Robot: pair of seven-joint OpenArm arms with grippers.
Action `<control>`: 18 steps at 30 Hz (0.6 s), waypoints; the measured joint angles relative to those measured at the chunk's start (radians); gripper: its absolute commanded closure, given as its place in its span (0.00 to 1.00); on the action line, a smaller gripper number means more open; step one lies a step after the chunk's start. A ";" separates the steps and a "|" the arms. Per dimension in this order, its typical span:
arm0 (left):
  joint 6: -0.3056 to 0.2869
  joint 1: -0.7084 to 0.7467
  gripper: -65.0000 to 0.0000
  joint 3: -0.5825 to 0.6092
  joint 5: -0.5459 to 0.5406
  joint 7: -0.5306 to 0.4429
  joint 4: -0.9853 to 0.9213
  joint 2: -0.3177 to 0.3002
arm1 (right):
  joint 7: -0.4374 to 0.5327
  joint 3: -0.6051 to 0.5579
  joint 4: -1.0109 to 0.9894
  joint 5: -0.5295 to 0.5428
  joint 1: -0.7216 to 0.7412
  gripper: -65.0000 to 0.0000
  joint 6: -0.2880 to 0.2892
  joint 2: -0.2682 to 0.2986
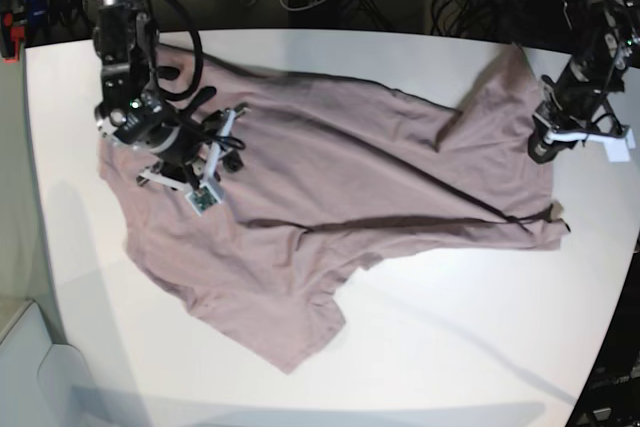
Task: Layout the t-shirt on the table in an organized manner, then fold the t-shirt properly
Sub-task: 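Grasp the shirt body with both grippers and pull it flat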
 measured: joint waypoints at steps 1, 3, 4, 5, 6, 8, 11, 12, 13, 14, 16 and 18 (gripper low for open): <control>0.005 -0.036 1.00 0.007 0.015 -0.010 -0.046 0.001 | -0.002 0.000 -0.030 -0.001 0.013 0.85 0.000 0.000; 0.018 -0.087 1.00 0.057 0.065 -0.017 -0.140 -0.008 | 0.000 -0.001 -0.065 0.002 0.028 1.00 0.000 0.000; 0.018 -0.109 1.00 0.079 0.097 -0.004 -0.187 -0.009 | 0.000 -0.001 -0.080 0.000 0.037 1.00 0.000 0.000; 0.020 -0.129 1.00 0.093 0.122 -0.005 -0.229 -0.005 | 0.000 -0.001 -0.094 -0.002 0.047 1.00 0.000 0.000; 0.019 -0.142 1.00 0.102 0.155 -0.007 -0.262 0.002 | 0.002 0.000 -0.108 -0.001 0.057 1.00 0.000 0.000; 0.021 -0.165 1.00 0.110 0.223 -0.005 -0.315 0.005 | 0.000 -0.001 -0.138 0.002 0.076 1.00 0.000 0.000; 0.019 -0.212 1.00 0.137 0.325 -0.015 -0.382 -0.002 | 0.003 -0.001 -0.210 -0.001 0.126 1.00 0.000 0.013; 0.014 -0.229 1.00 0.150 0.341 -0.029 -0.404 -0.009 | 0.003 -0.001 -0.242 -0.001 0.148 1.00 0.000 0.015; 0.002 -0.245 1.00 0.154 0.375 -0.029 -0.424 -0.009 | 0.008 -0.001 -0.274 0.006 0.171 1.00 0.000 0.021; -0.004 -0.256 1.00 0.156 0.406 -0.034 -0.443 -0.012 | 0.016 -0.003 -0.309 0.016 0.193 1.00 0.000 0.032; -0.018 -0.278 1.00 0.163 0.447 -0.045 -0.477 -0.034 | 0.044 -0.002 -0.377 0.033 0.232 1.00 0.002 0.059; -0.017 -0.283 1.00 0.162 0.505 -0.095 -0.502 -0.049 | 0.069 0.000 -0.447 0.037 0.276 1.00 0.005 0.082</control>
